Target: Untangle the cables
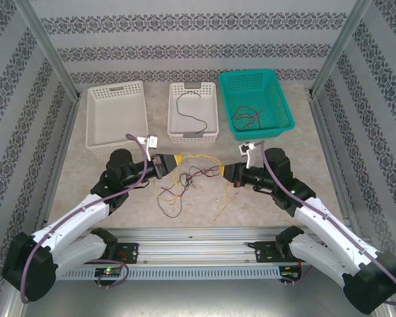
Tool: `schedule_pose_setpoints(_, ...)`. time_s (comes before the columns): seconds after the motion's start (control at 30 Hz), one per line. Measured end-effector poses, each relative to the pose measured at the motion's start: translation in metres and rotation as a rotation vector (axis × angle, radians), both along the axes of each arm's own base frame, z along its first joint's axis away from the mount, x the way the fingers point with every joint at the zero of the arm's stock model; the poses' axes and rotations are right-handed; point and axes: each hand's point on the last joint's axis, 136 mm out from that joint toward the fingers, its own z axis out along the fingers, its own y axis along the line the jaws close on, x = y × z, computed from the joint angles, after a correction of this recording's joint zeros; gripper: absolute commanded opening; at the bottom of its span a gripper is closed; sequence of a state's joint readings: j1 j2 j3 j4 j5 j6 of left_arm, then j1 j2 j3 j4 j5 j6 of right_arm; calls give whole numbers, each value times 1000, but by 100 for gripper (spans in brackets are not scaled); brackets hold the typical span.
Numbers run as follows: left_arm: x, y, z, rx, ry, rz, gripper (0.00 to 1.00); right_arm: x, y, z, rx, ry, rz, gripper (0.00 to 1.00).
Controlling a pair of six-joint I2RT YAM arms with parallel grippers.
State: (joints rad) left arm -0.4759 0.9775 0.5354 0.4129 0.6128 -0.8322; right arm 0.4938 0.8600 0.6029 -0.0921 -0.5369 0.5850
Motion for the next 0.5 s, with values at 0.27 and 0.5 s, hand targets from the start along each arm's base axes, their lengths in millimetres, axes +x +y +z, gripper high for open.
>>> schedule_pose_setpoints(0.27,14,5,-25,-3,102,81,0,14,6,-25,-47,55,-3,28)
schedule_pose_setpoints(0.5,22,13,-24,-10,99,150,0,13,5,-12,-29,18,-5,55)
